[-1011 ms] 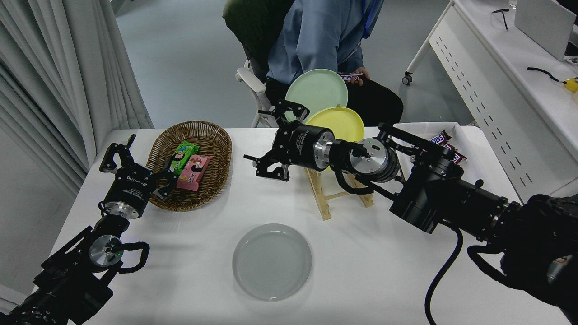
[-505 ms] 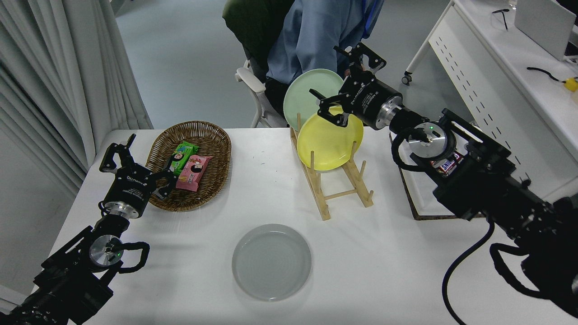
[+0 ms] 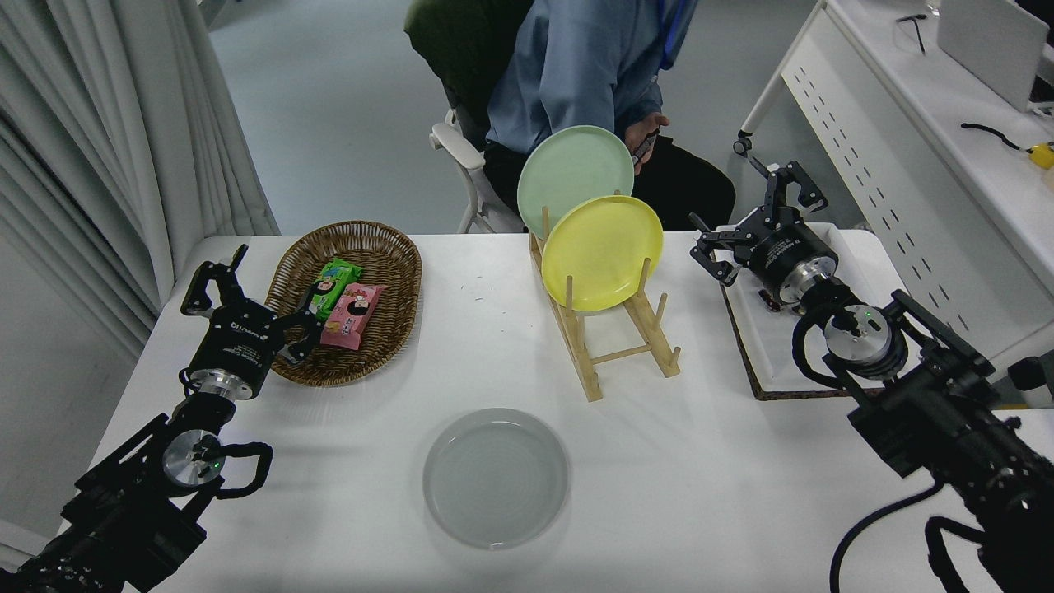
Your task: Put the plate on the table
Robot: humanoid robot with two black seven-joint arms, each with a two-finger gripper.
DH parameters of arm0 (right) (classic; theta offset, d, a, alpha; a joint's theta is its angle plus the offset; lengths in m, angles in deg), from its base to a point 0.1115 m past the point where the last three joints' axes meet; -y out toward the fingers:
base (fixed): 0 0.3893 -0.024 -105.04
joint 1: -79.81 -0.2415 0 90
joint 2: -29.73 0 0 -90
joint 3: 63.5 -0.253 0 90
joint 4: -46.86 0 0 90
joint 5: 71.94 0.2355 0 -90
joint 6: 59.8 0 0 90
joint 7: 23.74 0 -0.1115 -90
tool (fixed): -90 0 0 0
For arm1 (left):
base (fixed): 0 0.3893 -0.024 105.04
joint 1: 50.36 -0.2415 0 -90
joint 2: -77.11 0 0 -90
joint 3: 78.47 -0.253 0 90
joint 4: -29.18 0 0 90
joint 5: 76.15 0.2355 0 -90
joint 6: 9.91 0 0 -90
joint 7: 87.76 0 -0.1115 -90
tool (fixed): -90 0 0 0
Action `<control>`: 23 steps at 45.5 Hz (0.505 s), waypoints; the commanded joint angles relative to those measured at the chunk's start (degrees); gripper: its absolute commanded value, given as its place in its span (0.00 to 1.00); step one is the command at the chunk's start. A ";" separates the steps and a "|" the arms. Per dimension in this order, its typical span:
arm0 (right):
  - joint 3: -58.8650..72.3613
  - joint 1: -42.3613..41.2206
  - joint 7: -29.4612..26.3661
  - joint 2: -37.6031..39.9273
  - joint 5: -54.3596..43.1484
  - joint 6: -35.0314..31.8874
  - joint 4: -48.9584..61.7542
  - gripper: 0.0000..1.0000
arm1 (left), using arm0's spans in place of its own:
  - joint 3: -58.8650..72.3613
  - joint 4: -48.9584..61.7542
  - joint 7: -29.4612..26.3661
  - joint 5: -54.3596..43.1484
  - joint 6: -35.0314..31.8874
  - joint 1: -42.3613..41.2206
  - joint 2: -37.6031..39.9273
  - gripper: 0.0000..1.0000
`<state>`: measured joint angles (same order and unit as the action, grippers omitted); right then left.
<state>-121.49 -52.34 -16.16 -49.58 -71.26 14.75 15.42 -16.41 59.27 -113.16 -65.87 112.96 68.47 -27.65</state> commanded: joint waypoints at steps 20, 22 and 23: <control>-6.00 2.60 3.49 -3.49 -0.15 -2.22 5.34 1.00 | 0.00 0.05 0.00 0.00 0.00 0.00 0.00 1.00; -5.91 2.60 3.58 -3.49 -0.15 -2.22 5.42 1.00 | 0.00 -0.04 0.00 0.00 0.00 0.00 0.00 1.00; -6.00 2.60 3.66 -3.49 -0.15 -2.22 5.42 1.00 | 0.00 -0.04 0.00 0.00 0.00 0.00 0.00 1.00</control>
<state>-126.68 -49.91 -13.25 -52.70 -71.41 12.91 19.95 -16.41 59.27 -113.16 -65.86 112.96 68.47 -27.65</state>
